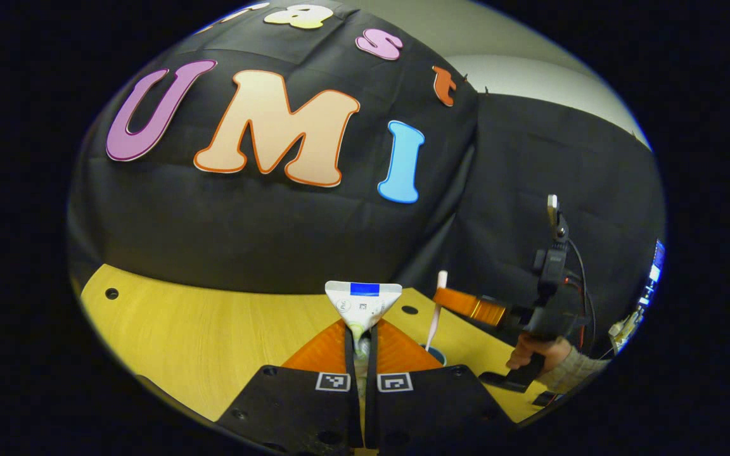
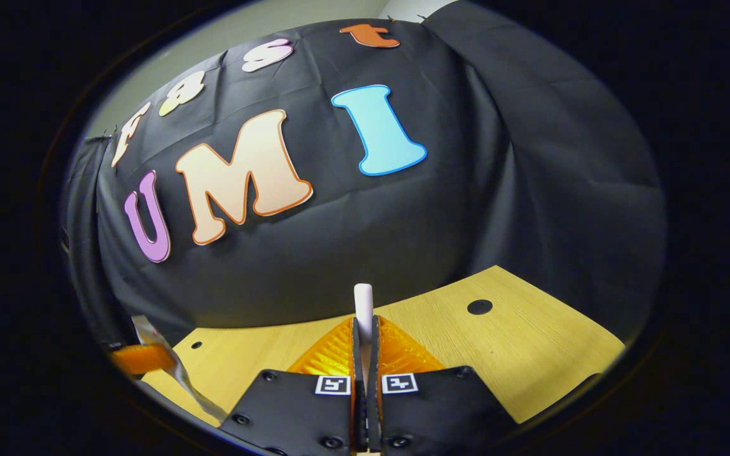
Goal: Put the toothbrush and toothpaste on the desktop into the cup, then pick up the cup and place it on the coaster on the desktop.
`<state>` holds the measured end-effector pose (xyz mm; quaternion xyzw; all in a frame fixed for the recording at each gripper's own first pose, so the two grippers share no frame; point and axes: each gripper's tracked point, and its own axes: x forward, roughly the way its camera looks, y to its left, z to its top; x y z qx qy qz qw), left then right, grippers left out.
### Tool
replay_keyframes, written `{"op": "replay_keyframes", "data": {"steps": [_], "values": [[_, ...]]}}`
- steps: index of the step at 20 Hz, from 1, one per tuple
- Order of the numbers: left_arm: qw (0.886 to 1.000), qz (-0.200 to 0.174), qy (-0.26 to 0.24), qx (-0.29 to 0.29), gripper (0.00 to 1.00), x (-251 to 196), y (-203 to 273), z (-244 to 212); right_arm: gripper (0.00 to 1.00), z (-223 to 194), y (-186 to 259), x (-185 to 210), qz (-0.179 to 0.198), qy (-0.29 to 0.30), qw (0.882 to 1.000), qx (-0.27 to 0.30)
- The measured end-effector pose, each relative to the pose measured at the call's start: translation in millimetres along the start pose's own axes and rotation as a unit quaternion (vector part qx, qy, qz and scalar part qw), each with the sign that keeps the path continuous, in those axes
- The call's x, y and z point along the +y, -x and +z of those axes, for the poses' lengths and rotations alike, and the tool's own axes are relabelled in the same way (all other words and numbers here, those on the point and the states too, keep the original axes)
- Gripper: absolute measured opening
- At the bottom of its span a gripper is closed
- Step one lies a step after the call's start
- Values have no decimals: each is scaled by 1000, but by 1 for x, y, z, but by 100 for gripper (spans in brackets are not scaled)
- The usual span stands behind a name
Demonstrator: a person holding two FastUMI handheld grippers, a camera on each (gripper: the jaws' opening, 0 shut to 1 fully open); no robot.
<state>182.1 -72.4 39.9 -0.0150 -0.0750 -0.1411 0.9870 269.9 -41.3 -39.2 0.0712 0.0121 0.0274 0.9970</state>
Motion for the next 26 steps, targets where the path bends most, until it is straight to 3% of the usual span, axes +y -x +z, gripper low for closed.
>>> {"op": "replay_keyframes", "data": {"steps": [3,6,7,8,9,10,11,14,15,16,17,19,21,26], "values": [[999,-24,1,-26,1,-12,-25,10,5,-32,-5,-7,-1,4,1000,29],[998,-45,1,-37,1,-25,-45,8,11,-37,-1,-11,-2,-17,999,38],[998,-52,3,-38,1,-30,-51,7,6,-36,1,-13,-1,-29,999,38],[998,-59,4,-37,1,-35,-56,6,21,-33,5,-15,-1,-37,999,37],[997,-63,4,-37,1,-38,-61,3,22,-29,11,-21,-6,-40,999,32],[997,-68,6,-35,1,-42,-67,-1,40,-22,17,-32,-17,-36,999,21],[997,-71,9,-33,1,-45,-71,-4,44,-15,25,-39,-22,-35,999,12],[996,-82,24,-22,1,-54,-87,-20,95,-4,45,-76,-66,-25,998,2],[996,-82,25,-16,1,-55,-92,-28,99,-3,54,-87,-79,-22,997,2],[997,-80,23,-8,1,-55,-94,-35,94,-2,62,-96,-88,-22,996,5],[997,-79,23,-5,1,-56,-98,-42,98,-2,71,-103,-96,-24,995,5],[996,-82,24,4,1,-60,-104,-55,94,-5,88,-113,-106,-25,994,12],[996,-82,15,12,1,-63,-107,-67,98,-4,102,-121,-118,-14,993,9],[994,-102,7,35,11,-75,-106,-84,94,-11,128,-125,-123,-5,992,24]]}}
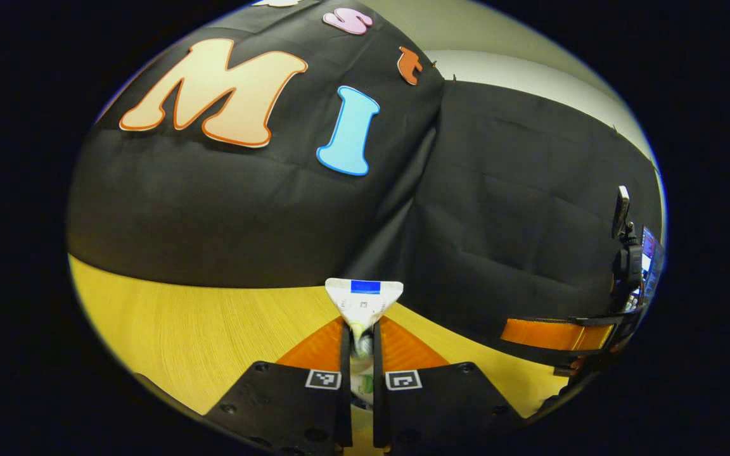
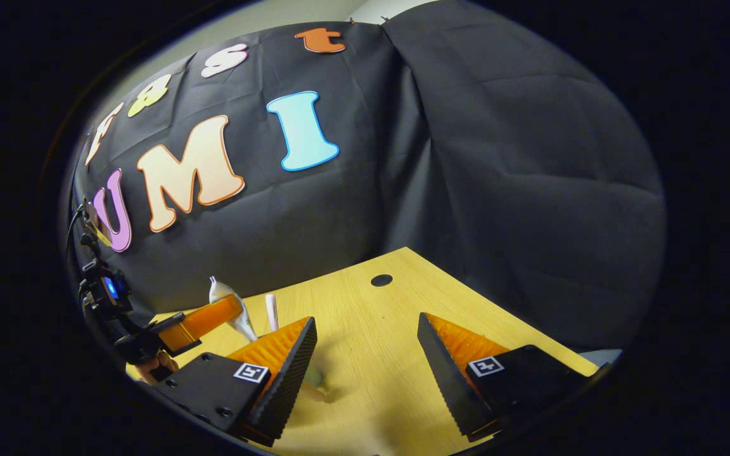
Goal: Put the toothbrush and toothpaste on the desktop into the cup, then pick up the cup and place it on the coaster on the desktop.
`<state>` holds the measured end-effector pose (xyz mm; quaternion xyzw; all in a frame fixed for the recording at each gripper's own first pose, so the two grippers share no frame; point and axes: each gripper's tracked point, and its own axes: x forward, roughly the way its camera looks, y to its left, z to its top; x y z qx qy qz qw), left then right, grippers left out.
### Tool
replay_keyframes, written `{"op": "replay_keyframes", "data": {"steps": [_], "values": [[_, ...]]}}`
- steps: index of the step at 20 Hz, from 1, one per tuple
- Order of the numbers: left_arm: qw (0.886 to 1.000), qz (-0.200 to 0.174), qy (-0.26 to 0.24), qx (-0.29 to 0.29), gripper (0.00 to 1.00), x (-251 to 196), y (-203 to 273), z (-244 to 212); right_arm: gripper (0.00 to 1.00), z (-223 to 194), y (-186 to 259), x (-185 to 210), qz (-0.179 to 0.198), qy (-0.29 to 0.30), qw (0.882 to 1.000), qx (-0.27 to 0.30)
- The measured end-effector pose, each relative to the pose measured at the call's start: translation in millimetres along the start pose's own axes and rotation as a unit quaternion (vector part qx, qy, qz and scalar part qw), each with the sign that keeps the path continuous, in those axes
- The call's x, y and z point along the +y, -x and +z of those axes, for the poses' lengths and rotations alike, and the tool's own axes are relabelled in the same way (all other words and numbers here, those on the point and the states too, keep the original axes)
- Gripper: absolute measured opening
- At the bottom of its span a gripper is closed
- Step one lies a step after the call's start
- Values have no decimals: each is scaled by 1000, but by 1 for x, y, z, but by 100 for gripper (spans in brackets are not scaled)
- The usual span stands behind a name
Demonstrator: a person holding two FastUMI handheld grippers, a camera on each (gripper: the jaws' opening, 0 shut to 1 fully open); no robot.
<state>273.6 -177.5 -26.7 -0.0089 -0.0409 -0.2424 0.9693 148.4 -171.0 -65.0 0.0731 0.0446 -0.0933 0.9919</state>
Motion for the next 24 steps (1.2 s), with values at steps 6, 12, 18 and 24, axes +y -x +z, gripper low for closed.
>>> {"op": "replay_keyframes", "data": {"steps": [6,12,18,24], "values": [[1000,-4,16,3,53,-4,23,0,98,-7,10,14,19,18,999,19],[999,50,4,-15,90,13,68,34,94,-6,17,51,77,43,995,47],[991,133,-17,1,93,43,136,52,94,-36,9,98,165,91,975,120],[969,245,12,15,93,79,201,43,94,-94,-10,107,215,197,928,232]]}}
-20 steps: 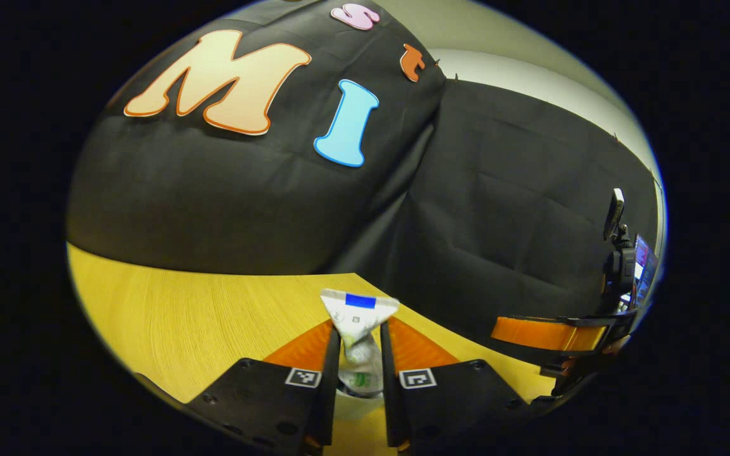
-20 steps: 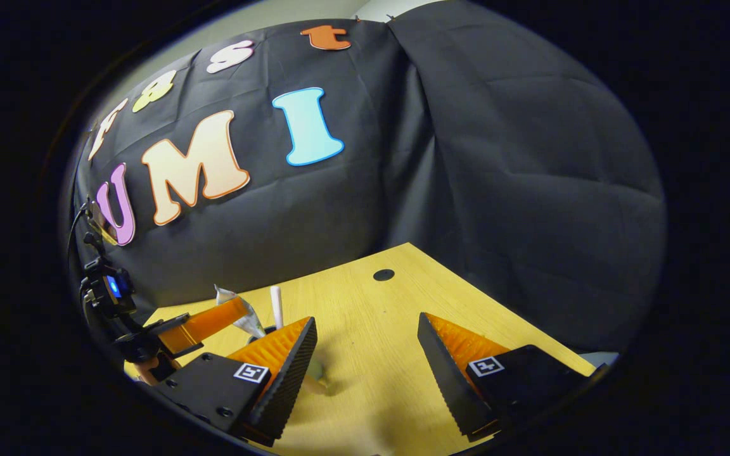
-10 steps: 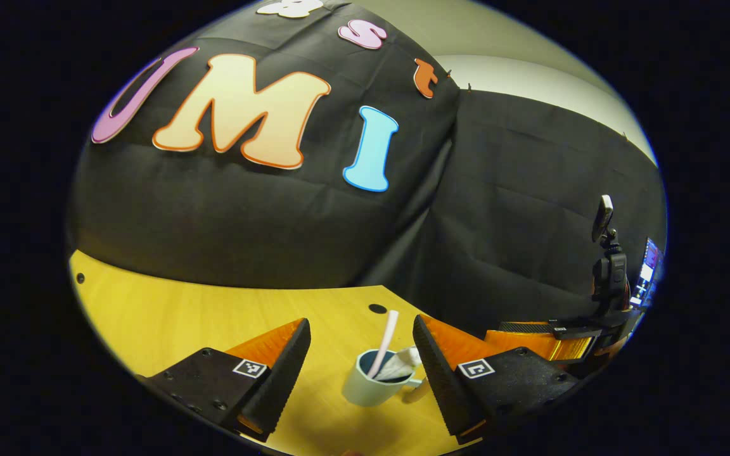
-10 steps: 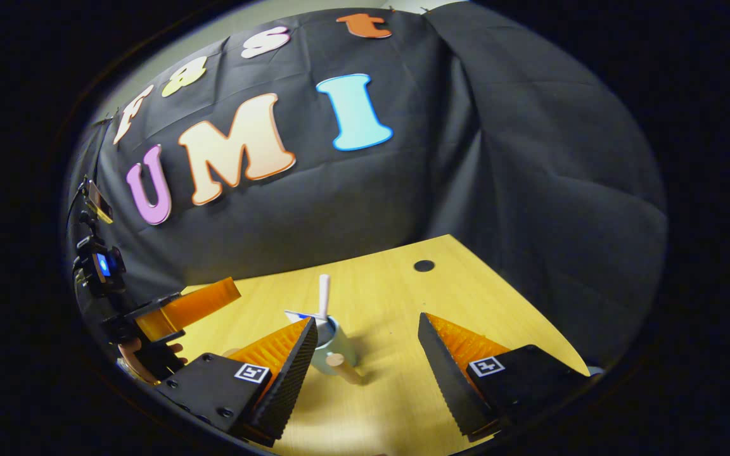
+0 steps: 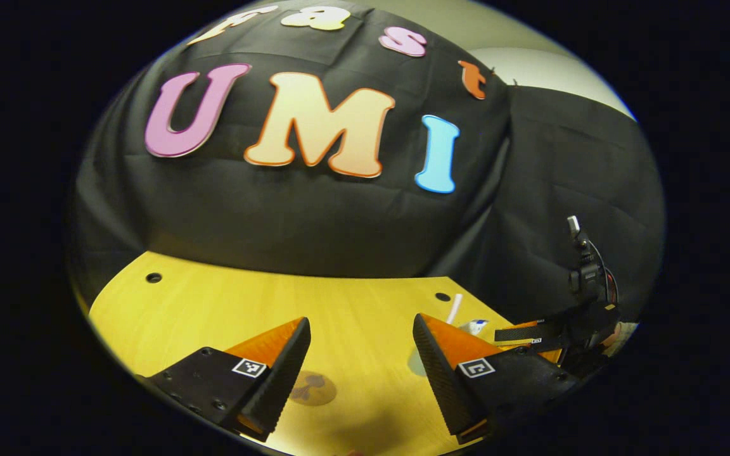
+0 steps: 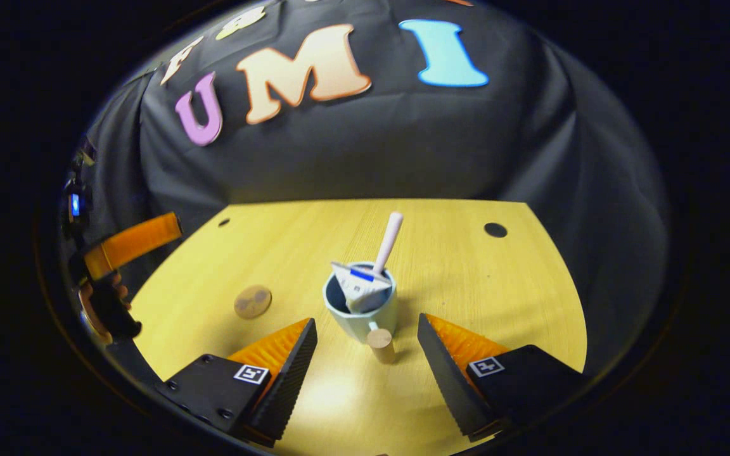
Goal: Put the toothbrush and toothpaste on the desktop into the cup, then pick up the cup and place it on the coaster on the desktop.
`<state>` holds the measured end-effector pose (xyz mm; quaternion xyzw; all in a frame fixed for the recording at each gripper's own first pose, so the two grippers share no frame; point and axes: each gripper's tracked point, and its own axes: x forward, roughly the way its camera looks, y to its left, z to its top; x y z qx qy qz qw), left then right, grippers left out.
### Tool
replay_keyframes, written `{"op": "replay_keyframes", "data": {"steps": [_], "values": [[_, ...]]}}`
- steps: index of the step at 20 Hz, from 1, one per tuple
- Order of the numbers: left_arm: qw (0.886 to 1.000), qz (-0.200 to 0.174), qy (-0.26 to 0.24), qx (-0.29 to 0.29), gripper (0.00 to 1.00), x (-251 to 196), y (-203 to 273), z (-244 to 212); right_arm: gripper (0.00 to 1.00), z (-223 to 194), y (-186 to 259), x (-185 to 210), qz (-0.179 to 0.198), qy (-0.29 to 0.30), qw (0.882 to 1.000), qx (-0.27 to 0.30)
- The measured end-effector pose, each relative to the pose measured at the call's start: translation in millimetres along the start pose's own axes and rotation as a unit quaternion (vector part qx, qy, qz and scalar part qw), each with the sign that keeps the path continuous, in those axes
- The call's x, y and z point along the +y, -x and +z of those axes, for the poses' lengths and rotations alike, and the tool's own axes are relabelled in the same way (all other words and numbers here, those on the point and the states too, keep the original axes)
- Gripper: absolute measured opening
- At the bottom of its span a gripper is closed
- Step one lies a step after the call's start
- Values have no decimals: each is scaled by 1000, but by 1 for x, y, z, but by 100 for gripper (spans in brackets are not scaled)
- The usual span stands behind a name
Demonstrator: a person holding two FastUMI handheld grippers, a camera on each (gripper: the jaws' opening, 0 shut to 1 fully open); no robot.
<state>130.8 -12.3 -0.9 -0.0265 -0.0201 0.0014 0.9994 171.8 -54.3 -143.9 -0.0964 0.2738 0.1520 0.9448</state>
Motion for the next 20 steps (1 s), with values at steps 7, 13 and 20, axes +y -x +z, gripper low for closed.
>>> {"op": "replay_keyframes", "data": {"steps": [7,13,20], "values": [[988,144,45,16,94,66,62,-29,94,-28,-47,-12,15,91,990,109],[974,211,68,36,94,88,94,-55,75,-48,-66,-14,18,93,979,183],[972,217,73,50,94,80,97,-67,29,-57,-69,-12,27,104,975,195]]}}
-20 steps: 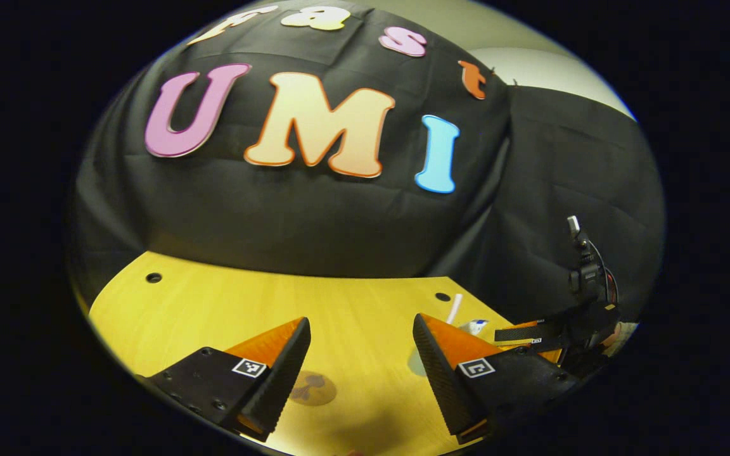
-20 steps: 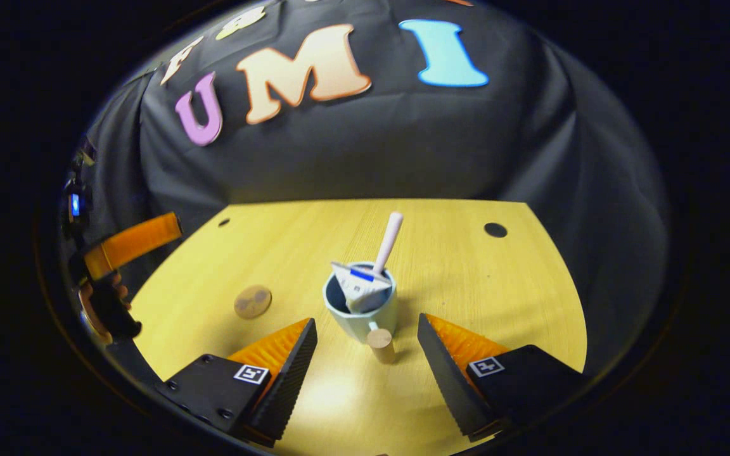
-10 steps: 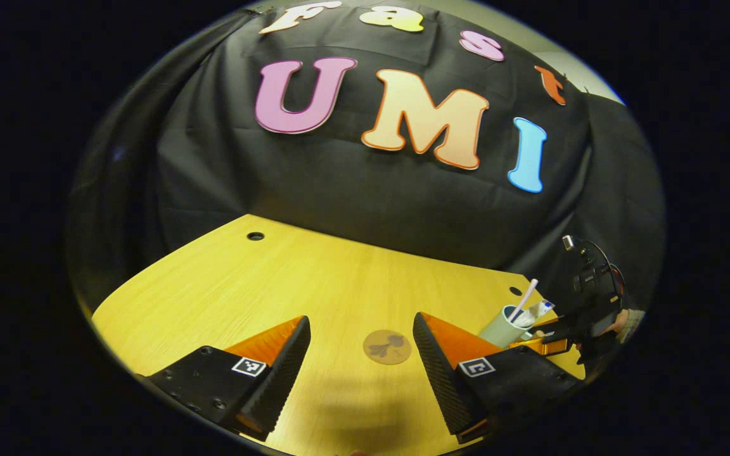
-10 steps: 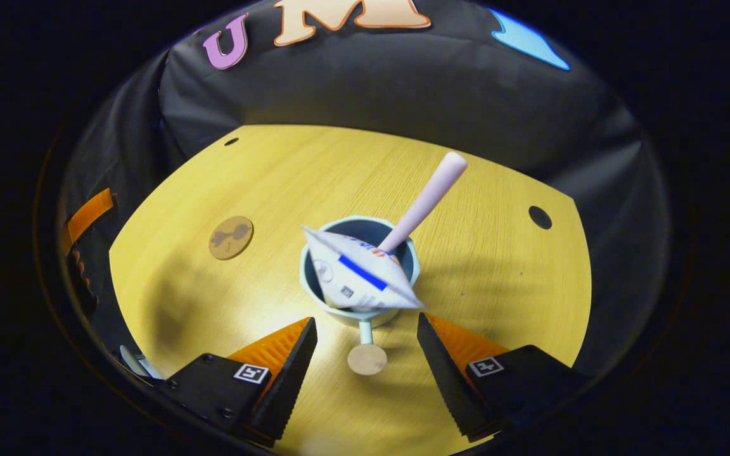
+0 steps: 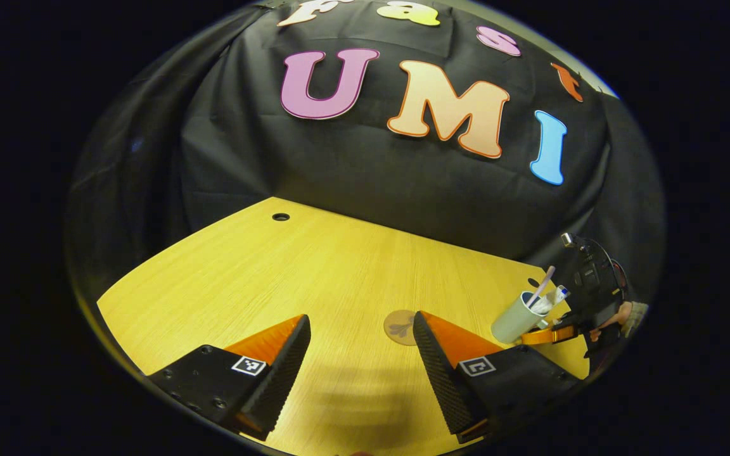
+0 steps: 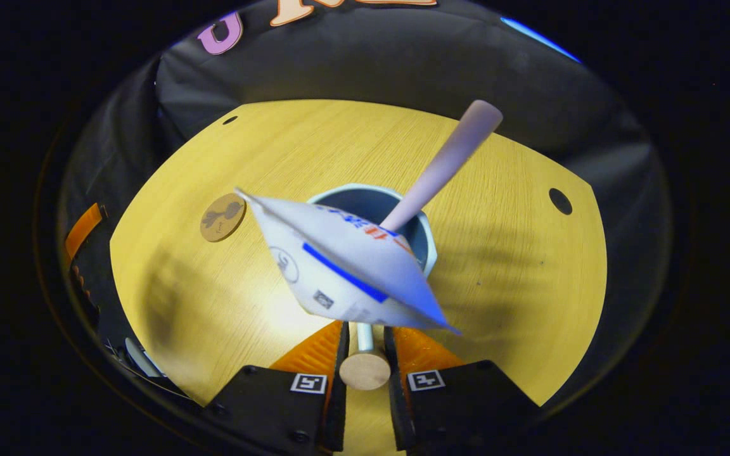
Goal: Put the toothbrush and toothpaste on the desktop into the cup, then pick up the cup and place it on the coaster on the desktop.
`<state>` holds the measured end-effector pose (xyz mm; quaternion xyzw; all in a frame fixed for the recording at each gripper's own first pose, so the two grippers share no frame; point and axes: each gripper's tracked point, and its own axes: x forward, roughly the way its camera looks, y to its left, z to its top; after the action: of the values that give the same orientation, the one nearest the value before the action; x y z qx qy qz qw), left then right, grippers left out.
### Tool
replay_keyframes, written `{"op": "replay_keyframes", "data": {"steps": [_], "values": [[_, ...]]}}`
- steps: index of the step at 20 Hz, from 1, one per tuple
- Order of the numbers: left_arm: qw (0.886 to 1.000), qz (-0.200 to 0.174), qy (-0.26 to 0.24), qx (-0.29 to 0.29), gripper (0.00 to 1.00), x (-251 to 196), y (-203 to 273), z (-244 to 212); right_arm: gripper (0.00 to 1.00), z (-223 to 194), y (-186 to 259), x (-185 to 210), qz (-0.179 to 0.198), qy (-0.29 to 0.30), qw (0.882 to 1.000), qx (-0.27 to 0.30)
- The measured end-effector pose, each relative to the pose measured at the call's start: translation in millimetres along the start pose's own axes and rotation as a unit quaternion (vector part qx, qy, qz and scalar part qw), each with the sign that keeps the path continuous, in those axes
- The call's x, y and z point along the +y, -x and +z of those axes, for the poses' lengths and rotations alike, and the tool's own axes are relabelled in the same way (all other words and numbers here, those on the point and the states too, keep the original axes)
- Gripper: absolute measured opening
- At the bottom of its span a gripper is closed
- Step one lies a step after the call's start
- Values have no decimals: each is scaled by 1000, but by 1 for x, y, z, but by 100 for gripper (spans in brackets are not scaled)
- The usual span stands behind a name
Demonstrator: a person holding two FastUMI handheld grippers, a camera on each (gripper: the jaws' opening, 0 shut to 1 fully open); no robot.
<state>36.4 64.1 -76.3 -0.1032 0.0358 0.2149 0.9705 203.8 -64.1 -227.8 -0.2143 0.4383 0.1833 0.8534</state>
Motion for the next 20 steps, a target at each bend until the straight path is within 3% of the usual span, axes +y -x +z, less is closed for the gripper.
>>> {"op": "replay_keyframes", "data": {"steps": [5,9,15,20], "values": [[1000,-11,3,4,94,-10,-1,-2,23,2,2,0,-12,10,1000,-3],[1000,-13,4,11,94,-7,4,-9,25,15,10,11,-6,16,1000,-26],[1000,-15,0,19,94,11,13,-11,25,59,22,87,23,58,996,-59],[999,-13,-4,39,94,32,30,-21,25,87,2,149,54,88,993,-60]]}}
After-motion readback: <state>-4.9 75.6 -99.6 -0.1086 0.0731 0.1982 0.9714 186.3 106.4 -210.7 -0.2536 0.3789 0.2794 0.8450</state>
